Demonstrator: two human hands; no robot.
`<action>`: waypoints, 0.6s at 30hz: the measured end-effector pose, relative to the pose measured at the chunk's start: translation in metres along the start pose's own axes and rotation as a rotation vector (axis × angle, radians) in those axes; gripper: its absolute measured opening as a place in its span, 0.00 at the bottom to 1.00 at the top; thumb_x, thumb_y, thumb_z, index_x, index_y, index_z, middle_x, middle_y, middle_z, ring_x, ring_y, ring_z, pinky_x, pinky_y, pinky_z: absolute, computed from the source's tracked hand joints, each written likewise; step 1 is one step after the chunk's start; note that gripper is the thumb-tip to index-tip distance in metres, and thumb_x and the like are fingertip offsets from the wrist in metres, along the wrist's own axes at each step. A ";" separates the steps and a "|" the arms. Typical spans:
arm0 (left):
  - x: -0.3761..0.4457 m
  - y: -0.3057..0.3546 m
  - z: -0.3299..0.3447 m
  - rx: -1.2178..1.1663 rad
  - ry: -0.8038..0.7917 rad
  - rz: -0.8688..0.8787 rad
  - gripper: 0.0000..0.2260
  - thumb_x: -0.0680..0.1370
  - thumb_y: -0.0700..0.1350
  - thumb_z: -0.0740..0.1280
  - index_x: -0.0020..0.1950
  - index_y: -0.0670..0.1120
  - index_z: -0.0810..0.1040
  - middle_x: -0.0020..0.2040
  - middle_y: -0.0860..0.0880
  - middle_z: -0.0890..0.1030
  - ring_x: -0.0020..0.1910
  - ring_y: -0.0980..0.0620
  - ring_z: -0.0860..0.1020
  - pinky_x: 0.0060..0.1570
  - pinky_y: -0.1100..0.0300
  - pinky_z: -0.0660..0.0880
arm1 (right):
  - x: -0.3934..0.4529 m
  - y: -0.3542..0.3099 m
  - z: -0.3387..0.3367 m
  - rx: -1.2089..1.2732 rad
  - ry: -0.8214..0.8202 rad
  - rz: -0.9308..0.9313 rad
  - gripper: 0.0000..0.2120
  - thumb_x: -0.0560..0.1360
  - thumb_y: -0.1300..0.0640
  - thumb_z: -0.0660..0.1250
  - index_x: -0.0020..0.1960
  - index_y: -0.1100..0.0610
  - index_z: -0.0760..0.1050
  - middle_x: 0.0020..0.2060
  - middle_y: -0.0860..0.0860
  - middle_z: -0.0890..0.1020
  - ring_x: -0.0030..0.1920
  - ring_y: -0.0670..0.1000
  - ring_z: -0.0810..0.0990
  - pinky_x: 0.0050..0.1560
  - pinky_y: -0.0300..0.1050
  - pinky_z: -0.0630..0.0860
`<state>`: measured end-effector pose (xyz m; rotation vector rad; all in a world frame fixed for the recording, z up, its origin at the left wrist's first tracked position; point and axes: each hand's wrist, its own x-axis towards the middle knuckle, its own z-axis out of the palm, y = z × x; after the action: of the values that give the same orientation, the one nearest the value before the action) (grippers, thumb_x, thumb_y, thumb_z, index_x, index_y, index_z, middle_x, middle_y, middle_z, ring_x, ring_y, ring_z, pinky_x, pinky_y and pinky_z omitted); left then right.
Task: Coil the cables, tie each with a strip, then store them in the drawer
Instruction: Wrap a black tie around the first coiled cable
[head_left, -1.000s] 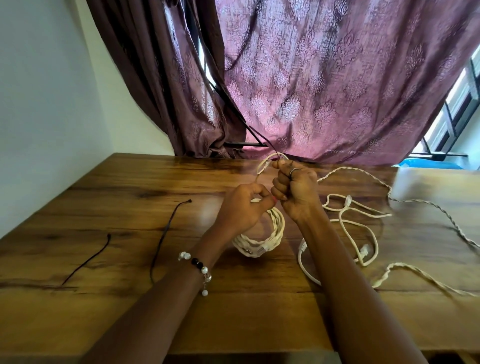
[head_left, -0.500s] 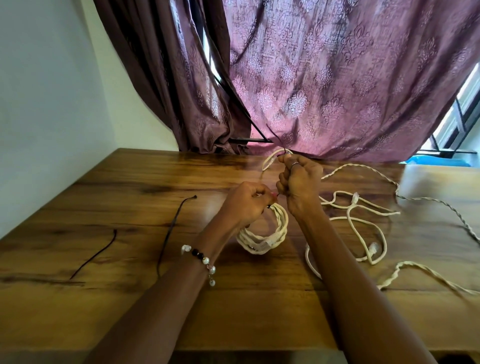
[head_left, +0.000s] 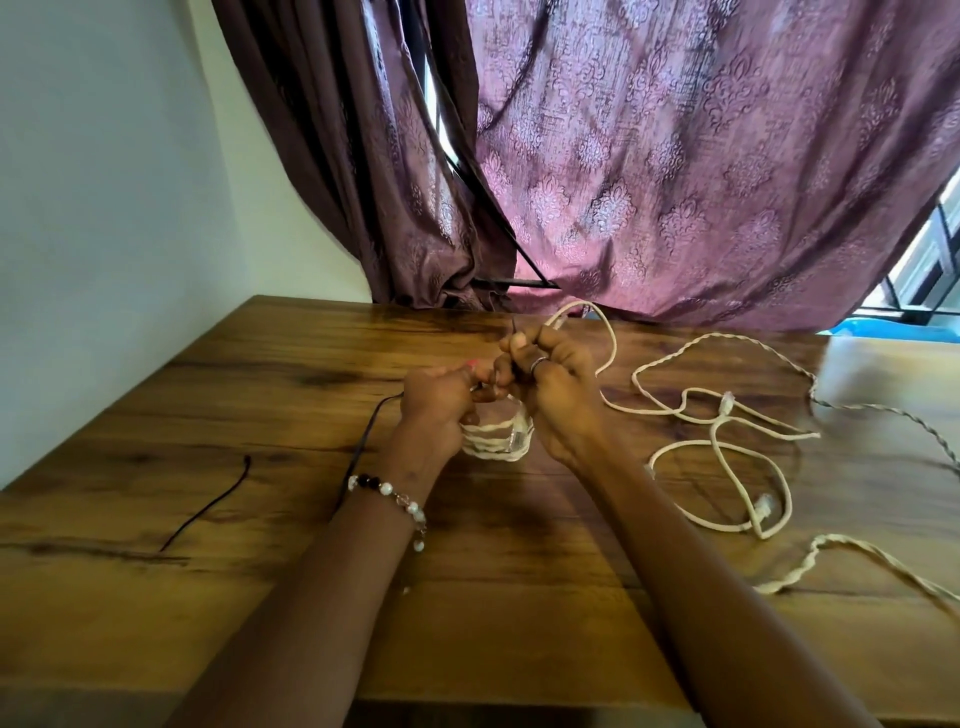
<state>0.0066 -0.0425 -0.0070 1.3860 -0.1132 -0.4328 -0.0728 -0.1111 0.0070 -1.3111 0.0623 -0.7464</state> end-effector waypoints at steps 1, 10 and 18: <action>0.002 0.000 -0.001 -0.036 -0.007 -0.034 0.09 0.76 0.36 0.68 0.35 0.39 0.76 0.27 0.45 0.77 0.20 0.54 0.70 0.17 0.70 0.60 | -0.001 -0.001 0.000 0.002 -0.013 0.016 0.09 0.81 0.68 0.54 0.44 0.64 0.70 0.27 0.57 0.72 0.26 0.48 0.75 0.30 0.38 0.75; -0.010 0.005 -0.006 0.343 -0.368 0.193 0.05 0.78 0.41 0.67 0.45 0.41 0.81 0.31 0.44 0.80 0.16 0.57 0.65 0.21 0.67 0.58 | 0.011 -0.024 -0.031 0.105 0.146 -0.090 0.13 0.80 0.69 0.56 0.39 0.60 0.71 0.23 0.50 0.69 0.23 0.46 0.68 0.37 0.49 0.72; -0.023 -0.001 0.008 0.483 -0.631 0.629 0.07 0.73 0.40 0.72 0.50 0.41 0.82 0.39 0.54 0.81 0.31 0.68 0.76 0.34 0.73 0.69 | 0.025 -0.037 -0.062 0.278 0.361 -0.064 0.14 0.77 0.73 0.51 0.38 0.62 0.69 0.23 0.49 0.67 0.22 0.44 0.62 0.25 0.36 0.63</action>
<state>-0.0176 -0.0416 -0.0020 1.5406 -1.2010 -0.3019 -0.0985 -0.1792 0.0302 -0.9075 0.1990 -1.0028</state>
